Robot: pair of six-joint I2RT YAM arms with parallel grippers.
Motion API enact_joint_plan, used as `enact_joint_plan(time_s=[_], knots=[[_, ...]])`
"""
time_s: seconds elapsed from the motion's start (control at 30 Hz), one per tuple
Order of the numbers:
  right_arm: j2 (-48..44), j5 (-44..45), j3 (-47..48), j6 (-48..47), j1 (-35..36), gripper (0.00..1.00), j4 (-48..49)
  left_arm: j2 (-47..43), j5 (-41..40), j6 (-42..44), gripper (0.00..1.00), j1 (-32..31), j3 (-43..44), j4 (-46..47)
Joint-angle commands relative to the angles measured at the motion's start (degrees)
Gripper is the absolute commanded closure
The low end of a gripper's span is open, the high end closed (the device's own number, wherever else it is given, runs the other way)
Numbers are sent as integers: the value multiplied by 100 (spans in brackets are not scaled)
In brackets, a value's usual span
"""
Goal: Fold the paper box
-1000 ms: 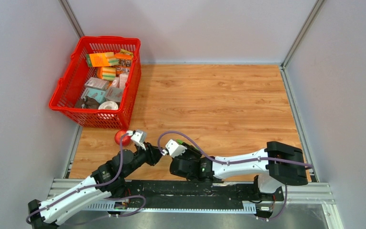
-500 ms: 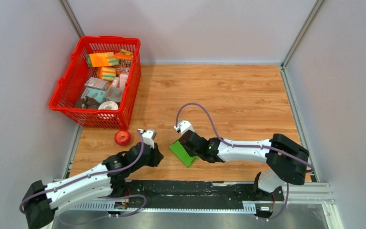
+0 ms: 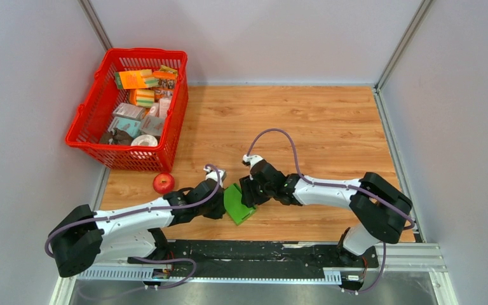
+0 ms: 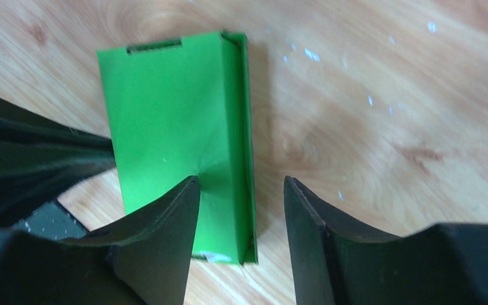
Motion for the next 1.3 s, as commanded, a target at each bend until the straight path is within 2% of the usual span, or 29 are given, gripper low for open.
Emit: enact_joint_plan(time_s=[0.0, 0.1, 0.23, 0.27, 0.37, 0.47, 0.63, 0.73, 0.87, 1.03, 1.13, 1.27], knots=[[-485, -407, -37, 108, -335, 43, -272, -315, -275, -74, 84, 0, 212, -217], [-319, -178, 288, -146, -503, 46, -597, -307, -302, -57, 84, 53, 203, -288], [260, 339, 780, -463, -503, 58, -1001, -166, -302, -56, 86, 97, 264, -332], [410, 497, 998, -498, -503, 69, -1054, -140, -328, -56, 86, 106, 273, -358], [894, 709, 1263, -622, -459, 85, -993, -26, -346, -48, 87, 132, 308, -358], [1272, 753, 1562, -692, -311, 91, -940, 124, -372, -30, 87, 158, 326, -288], [1396, 1113, 1897, -885, 287, 92, -1002, 527, -372, 40, 89, 185, 449, -86], [1343, 852, 1924, -1105, 578, 93, -800, 756, -311, 93, 90, 185, 589, 2], [1133, 1201, 1704, -991, 421, 92, -694, 643, -459, 75, 91, 202, 590, -103], [1044, 1386, 1537, -649, 16, 91, -983, 64, -469, 67, 90, 387, 309, -288], [843, 1475, 1371, -482, -28, 91, -1239, -139, -224, 5, 90, 449, 221, -367], [342, 1554, 704, -314, -2, 89, -1441, -192, 286, -144, 90, 449, 10, -183]])
